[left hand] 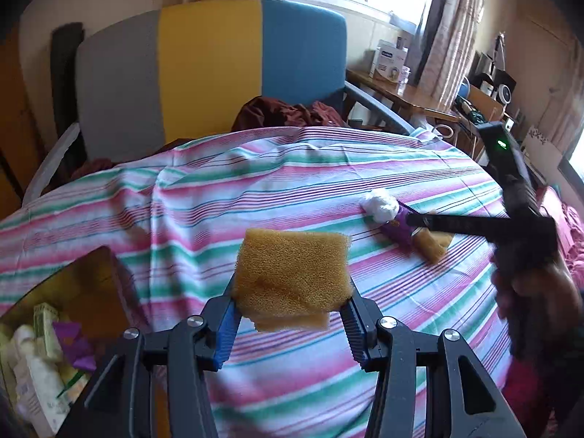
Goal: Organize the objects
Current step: 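Grasp yellow sponge block with left gripper while right gripper grasps white plastic bundle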
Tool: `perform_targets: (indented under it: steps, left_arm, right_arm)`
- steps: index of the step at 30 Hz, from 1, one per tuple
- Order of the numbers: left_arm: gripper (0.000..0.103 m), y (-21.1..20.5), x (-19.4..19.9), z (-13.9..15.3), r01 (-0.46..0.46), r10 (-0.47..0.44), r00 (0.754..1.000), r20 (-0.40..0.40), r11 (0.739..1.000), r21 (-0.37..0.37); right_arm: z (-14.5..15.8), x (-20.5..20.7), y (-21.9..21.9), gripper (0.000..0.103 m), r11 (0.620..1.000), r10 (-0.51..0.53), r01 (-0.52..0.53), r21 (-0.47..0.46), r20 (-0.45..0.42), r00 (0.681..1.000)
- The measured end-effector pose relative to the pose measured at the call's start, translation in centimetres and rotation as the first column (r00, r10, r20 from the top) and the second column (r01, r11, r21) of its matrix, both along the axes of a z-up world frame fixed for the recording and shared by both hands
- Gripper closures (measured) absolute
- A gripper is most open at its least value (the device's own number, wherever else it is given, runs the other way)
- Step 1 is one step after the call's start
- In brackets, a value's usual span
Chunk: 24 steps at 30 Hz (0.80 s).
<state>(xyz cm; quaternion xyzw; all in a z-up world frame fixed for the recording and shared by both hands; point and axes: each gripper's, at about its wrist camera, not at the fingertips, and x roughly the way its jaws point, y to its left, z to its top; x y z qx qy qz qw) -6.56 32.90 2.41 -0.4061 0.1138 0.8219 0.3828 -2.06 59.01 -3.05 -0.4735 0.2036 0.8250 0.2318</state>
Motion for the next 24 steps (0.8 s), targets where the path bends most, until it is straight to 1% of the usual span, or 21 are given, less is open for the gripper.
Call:
perform_targets:
  steps: [2,5,9,11,12,15,19,24]
  left_arm:
    - [0.052,-1.2,0.2,0.2,-0.014,0.014,1.0,0.007,1.0,0.0]
    - [0.052,-3.1,0.5,0.8,-0.035,0.035,0.999,-0.006,0.999,0.0]
    - [0.052,-5.7,0.4,1.3,-0.082,0.082,0.997,-0.015,0.997,0.01]
    - [0.052,-6.5,0.2,1.2,-0.103,0.103,0.994,-0.024,0.995,0.003]
    - [0.052,-6.9,0.1,1.1,-0.117,0.116,0.993,-0.033,0.993,-0.006]
    - [0.052,-7.8,0.1,0.9,-0.148,0.146,0.987,-0.061,0.989,-0.023]
    - [0.052,-9.2,0.4,0.9,-0.185,0.181,0.978,-0.108,0.982,-0.028]
    - [0.052,-11.1,1.0,0.7,-0.227,0.221,0.966,-0.134,0.973,-0.035]
  right_arm:
    - [-0.5,-1.6,0.7,0.056,1.0,-0.008,0.007,0.03,0.001,1.0]
    - [-1.4,-3.8,1.4,0.056,0.999,0.009,-0.01,0.04,0.032,0.999]
    - [-3.4,-6.0,1.4,0.057,0.998,0.037,-0.043,0.053,0.108,0.994]
    - [-4.2,-6.5,1.0,0.069,0.996,0.061,-0.07,0.061,0.147,0.987]
    - [-4.4,-6.7,0.6,0.072,0.994,0.074,-0.085,0.069,0.159,0.985]
    - [-4.6,-6.6,-0.6,0.074,0.989,0.104,-0.119,0.084,0.169,0.98]
    - [-4.2,-5.6,-2.9,0.074,0.985,0.149,-0.16,0.062,0.152,0.977]
    - [-4.3,-4.4,-6.8,0.074,0.972,0.23,-0.234,0.008,0.152,0.961]
